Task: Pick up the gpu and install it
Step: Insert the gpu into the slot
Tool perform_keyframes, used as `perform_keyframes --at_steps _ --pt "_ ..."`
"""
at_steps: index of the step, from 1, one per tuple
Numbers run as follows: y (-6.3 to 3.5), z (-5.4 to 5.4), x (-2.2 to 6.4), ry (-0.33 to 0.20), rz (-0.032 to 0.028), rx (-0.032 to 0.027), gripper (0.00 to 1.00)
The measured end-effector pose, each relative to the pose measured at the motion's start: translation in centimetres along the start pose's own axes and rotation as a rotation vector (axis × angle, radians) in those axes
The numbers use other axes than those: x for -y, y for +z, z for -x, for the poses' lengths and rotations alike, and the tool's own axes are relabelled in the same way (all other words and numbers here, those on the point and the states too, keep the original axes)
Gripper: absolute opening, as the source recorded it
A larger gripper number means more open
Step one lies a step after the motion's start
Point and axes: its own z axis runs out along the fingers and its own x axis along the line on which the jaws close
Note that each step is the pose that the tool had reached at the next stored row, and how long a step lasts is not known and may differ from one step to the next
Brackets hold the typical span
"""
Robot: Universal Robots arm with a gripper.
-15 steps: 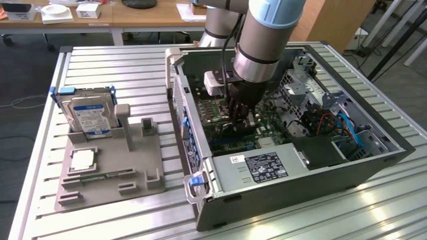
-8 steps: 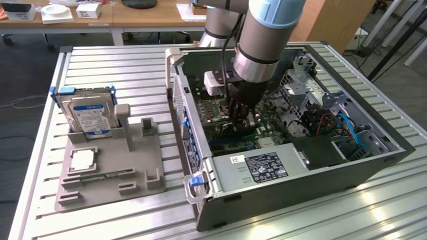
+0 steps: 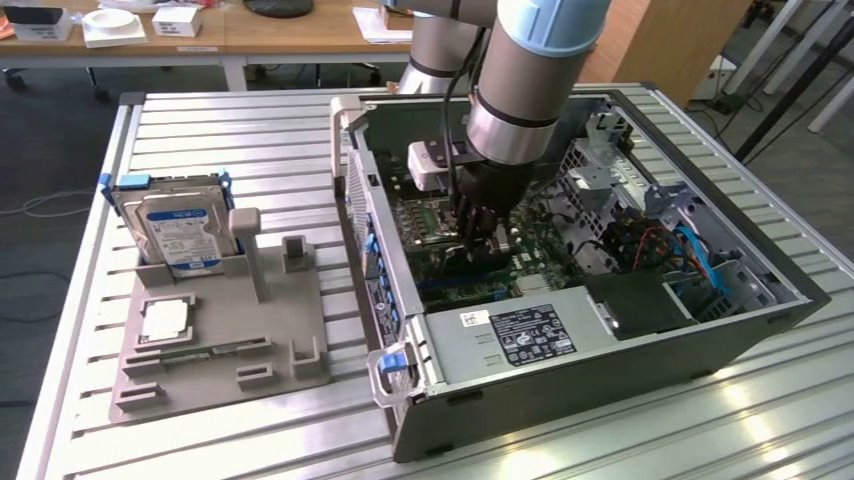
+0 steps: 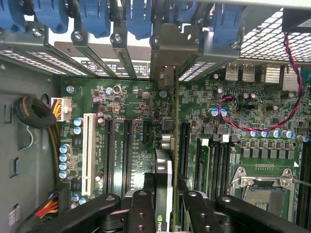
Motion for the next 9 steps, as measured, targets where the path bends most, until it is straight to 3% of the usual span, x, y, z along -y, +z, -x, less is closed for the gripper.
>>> perform_keyframes --at_steps 9 --pt "-0.01 -0.01 0.21 0.000 0.0004 -0.0004 0.27"
